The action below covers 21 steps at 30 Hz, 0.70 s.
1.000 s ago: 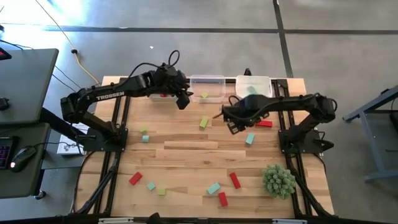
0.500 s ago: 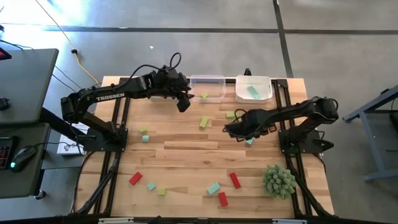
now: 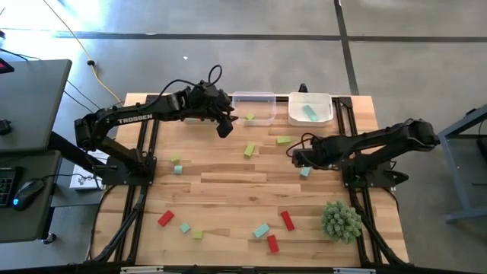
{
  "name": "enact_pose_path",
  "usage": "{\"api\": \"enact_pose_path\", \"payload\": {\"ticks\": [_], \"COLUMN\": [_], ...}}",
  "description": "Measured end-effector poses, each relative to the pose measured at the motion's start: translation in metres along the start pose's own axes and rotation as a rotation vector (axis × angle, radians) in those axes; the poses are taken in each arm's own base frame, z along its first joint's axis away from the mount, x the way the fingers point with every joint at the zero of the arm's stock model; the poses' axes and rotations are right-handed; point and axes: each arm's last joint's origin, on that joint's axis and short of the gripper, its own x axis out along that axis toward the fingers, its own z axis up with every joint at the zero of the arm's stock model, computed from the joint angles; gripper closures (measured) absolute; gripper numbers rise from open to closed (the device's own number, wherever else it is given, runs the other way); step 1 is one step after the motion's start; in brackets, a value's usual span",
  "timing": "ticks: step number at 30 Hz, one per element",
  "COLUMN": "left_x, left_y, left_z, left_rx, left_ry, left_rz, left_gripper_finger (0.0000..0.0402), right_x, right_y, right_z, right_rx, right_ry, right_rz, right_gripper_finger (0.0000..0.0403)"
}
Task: Sort & place blocks by color
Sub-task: Put the blue block into the white bin
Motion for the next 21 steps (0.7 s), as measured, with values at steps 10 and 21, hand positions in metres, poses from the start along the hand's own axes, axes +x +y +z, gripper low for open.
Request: {"api": "enact_pose_path", "payload": {"ticks": [10, 21], "left_x": [0.000, 0.000], "left_y": [0.000, 0.000], "left_z": [0.000, 0.000], "left_rx": [-0.001, -0.001], "left_ry": [-0.001, -0.001], "left_rz": [0.000, 0.000], "left_gripper_finger": [0.0222, 0.0222], "right_x": [0.034, 0.051], "right_y": [-0.002, 0.004], "right_z": [-0.009, -0.011], "right_rx": [0.033, 0.038], "right_ry": [0.088, 0.051], "right_rz": [-0.044, -0.081], "right_gripper_finger": [0.0221, 0.0221]}}
